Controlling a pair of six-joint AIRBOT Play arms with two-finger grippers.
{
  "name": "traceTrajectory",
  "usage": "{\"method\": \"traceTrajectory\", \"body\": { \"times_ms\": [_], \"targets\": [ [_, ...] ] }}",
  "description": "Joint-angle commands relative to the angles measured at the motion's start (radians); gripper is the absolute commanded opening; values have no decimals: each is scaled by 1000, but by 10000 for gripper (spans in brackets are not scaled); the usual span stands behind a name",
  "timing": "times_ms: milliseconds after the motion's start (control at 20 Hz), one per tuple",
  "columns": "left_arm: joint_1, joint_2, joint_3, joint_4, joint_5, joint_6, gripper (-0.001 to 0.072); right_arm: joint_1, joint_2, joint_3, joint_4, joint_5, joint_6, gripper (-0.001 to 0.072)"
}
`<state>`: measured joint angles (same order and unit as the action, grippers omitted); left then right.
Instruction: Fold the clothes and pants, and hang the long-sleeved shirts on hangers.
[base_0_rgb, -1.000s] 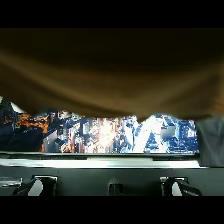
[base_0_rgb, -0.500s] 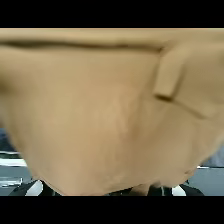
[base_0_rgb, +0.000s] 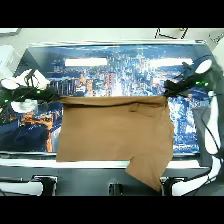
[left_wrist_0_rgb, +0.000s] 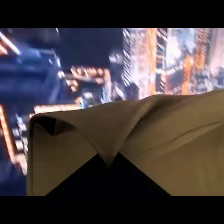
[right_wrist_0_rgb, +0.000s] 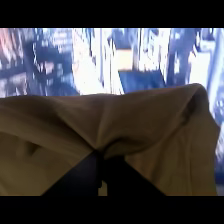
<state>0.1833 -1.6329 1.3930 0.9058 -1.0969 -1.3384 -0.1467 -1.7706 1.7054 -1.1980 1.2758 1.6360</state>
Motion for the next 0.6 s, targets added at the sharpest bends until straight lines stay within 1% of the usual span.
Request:
{"method": "traceTrajectory", "body": {
  "times_ms": [0,100,150,200,350,450,550],
  "targets": [
    [-5,-186,180,-15,52,22,26,18,-83,-10,5,-418,66,40],
    [-12,-248,277,-16,74,22,25,18,-85,-10,5,-562,66,40],
    [-17,-277,315,-16,88,22,25,18,-91,-10,5,-599,65,40],
    [-24,-301,343,-16,97,21,25,18,-101,-10,5,-605,58,40],
    [-50,-339,369,-16,120,22,25,18,-148,-10,9,-546,58,40],
    [-56,-343,370,-15,108,22,26,19,-163,-10,16,-483,58,40],
    [-39,-328,397,-15,28,22,26,10,-135,-10,12,-423,58,40]
  ]
}}
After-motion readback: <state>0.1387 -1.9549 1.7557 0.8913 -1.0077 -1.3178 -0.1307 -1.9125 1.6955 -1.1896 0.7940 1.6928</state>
